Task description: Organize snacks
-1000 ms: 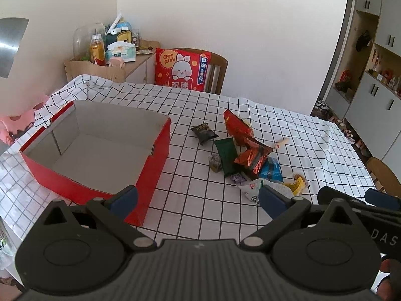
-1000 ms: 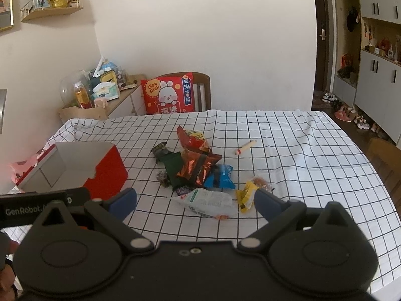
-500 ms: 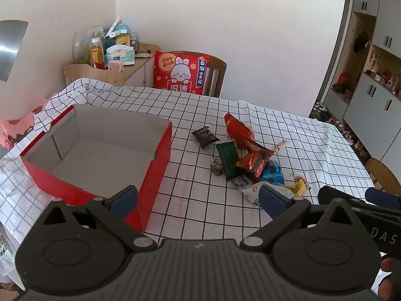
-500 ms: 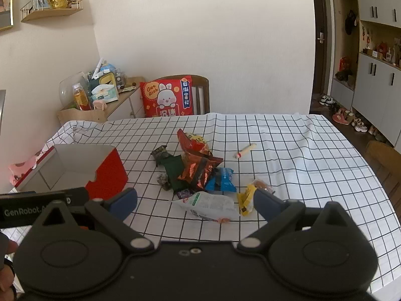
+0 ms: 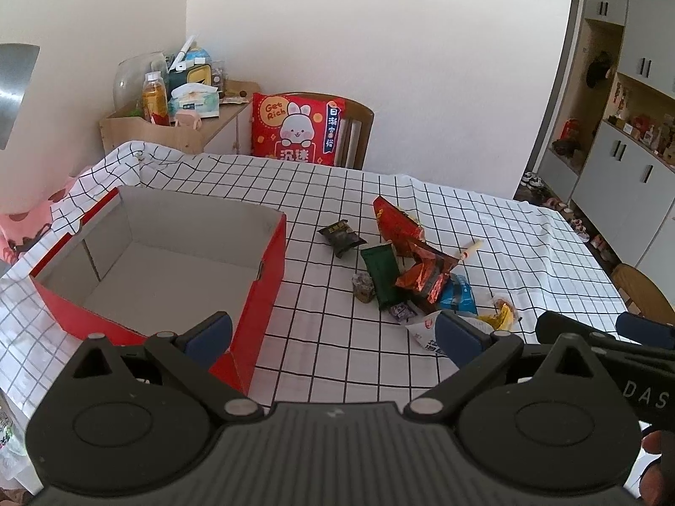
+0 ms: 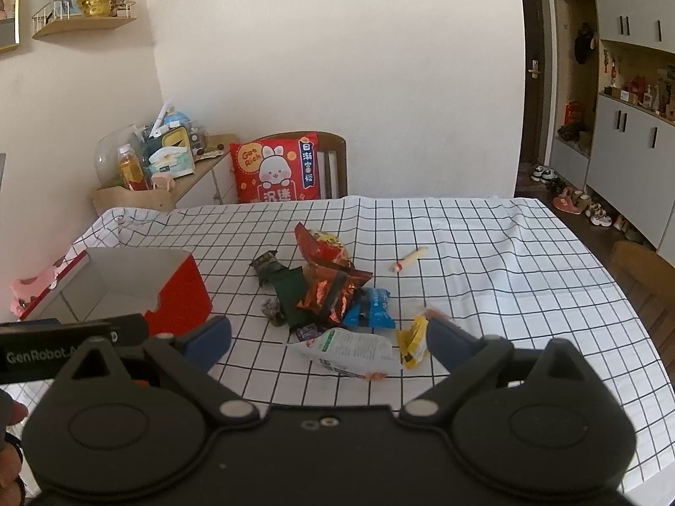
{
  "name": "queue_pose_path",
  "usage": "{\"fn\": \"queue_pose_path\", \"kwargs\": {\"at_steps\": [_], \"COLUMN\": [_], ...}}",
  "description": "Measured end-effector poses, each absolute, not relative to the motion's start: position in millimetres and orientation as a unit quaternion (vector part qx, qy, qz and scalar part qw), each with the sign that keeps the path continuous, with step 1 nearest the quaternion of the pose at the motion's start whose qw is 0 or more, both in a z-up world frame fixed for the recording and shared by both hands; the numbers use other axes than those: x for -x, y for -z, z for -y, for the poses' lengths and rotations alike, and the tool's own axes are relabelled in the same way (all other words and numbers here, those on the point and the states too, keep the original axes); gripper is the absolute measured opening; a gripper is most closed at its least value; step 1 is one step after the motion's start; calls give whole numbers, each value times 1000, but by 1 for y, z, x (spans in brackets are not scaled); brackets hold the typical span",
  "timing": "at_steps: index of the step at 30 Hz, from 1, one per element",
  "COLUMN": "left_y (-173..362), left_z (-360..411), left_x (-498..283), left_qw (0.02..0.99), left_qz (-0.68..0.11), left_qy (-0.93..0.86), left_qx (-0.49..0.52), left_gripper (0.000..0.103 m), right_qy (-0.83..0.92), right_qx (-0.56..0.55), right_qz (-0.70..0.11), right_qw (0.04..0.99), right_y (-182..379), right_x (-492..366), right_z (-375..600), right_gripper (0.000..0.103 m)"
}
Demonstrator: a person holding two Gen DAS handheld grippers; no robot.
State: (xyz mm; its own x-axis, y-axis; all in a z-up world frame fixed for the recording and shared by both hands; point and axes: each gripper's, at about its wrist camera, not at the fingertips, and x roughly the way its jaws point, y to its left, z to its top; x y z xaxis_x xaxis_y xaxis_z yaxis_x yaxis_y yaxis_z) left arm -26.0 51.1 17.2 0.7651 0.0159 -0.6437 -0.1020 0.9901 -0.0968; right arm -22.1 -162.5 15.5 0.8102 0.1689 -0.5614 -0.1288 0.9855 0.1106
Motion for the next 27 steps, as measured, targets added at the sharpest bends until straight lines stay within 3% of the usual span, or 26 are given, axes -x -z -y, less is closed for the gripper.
{"fn": "queue_pose_path", "kwargs": {"at_steps": [27], "left_y": [7], "left_z": [4], "left_x": [-24], "left_qw": [925], "left_qz": [-376], "left_qy": [-28], "left_qx": [50], "left_gripper": [103], "right_qy": [-71], "right_qx": [-37], "right_qz": [-328], "right_qw": [941], "right_y": [3], "right_x": [-18], "right_z": [210], "right_gripper": [99]}}
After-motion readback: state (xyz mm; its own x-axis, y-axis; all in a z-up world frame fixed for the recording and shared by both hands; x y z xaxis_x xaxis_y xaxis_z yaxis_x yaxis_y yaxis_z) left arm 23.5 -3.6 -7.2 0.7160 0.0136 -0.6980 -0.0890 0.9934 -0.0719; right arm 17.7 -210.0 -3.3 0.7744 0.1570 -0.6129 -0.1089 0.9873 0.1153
